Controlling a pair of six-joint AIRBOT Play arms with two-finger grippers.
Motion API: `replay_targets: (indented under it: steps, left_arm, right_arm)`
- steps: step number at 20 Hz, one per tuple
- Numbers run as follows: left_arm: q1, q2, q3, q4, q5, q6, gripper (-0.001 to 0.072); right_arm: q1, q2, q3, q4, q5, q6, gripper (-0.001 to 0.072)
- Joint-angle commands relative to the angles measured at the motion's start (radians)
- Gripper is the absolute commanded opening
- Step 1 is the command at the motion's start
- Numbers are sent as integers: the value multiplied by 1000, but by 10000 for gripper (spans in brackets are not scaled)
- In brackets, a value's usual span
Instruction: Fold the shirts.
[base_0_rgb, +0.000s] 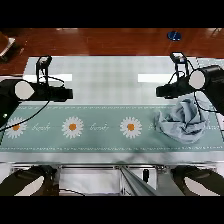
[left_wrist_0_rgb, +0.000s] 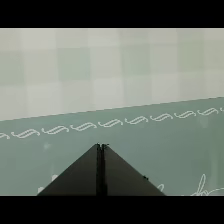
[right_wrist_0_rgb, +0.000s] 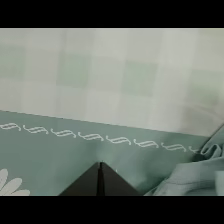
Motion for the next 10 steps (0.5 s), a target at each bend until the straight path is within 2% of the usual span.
replay_targets:
  steps: [1, 10]
  left_arm:
    - [0, -1, 0, -11, 6, -3, 18]
    - [0, -1, 0, -11, 33, -3, 18]
  right_arm:
    - [0, -1, 0, 0, 0, 0, 21]
    - [0, -1, 0, 0, 0, 0, 21]
